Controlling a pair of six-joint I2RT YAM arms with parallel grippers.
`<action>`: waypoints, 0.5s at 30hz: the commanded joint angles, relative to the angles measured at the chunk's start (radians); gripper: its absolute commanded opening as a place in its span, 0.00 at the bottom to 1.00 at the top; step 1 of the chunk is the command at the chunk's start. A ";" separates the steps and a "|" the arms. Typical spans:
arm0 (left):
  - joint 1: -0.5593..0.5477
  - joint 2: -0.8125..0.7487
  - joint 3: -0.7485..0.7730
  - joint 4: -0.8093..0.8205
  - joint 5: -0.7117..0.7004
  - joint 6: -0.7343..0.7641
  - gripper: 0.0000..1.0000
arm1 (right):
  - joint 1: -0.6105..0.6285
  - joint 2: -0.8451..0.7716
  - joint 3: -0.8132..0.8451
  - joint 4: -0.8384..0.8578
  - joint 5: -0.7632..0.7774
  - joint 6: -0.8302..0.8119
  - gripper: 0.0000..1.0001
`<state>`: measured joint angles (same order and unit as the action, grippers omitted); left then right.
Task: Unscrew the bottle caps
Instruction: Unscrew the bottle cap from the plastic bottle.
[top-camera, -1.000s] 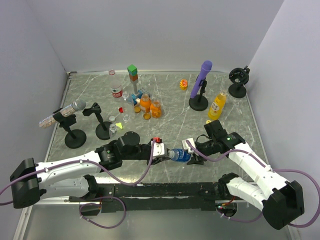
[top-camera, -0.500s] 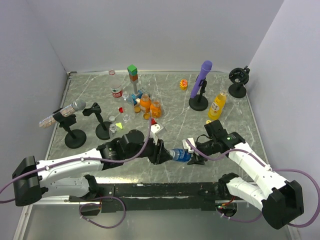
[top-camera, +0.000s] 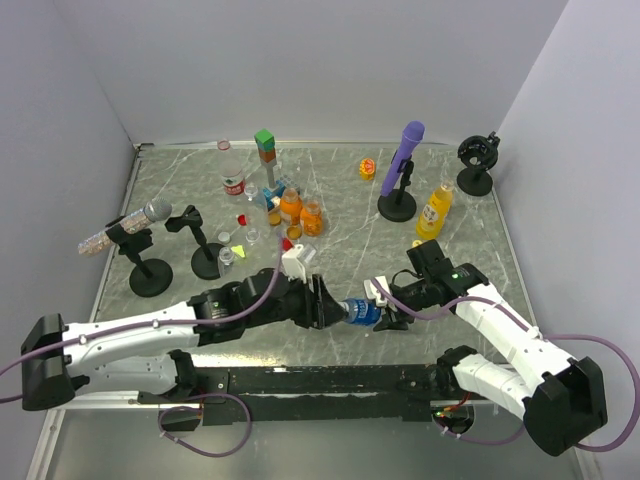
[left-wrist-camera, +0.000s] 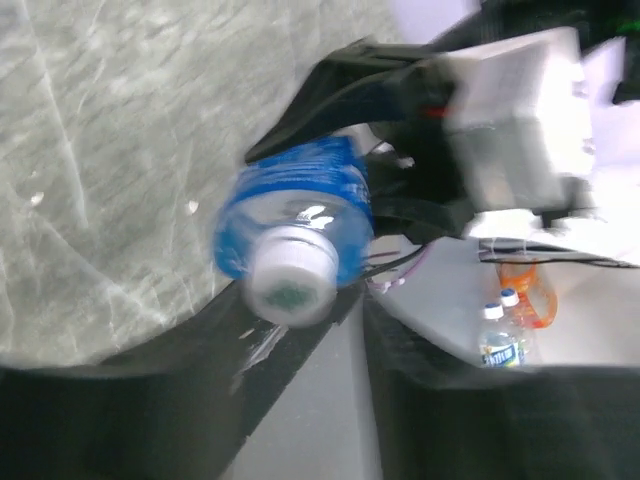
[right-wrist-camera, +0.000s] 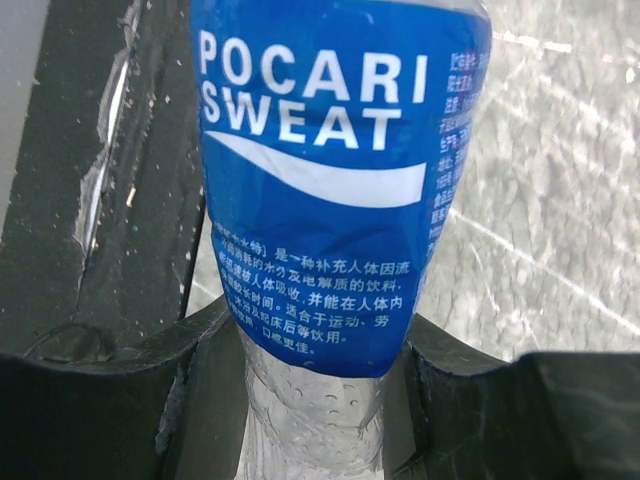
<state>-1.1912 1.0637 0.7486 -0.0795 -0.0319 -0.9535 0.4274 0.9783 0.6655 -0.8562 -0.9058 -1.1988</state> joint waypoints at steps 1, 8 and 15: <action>-0.008 -0.108 -0.026 0.150 0.013 0.022 0.66 | -0.001 0.008 0.009 0.014 0.001 -0.019 0.18; -0.008 -0.297 -0.162 0.268 0.111 0.391 0.98 | -0.001 0.010 0.009 0.014 -0.002 -0.022 0.18; -0.008 -0.357 -0.298 0.376 0.222 0.938 0.97 | -0.001 0.005 0.008 0.013 -0.002 -0.024 0.19</action>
<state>-1.1950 0.6964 0.4770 0.2020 0.1101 -0.3927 0.4274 0.9863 0.6659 -0.8539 -0.8799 -1.1965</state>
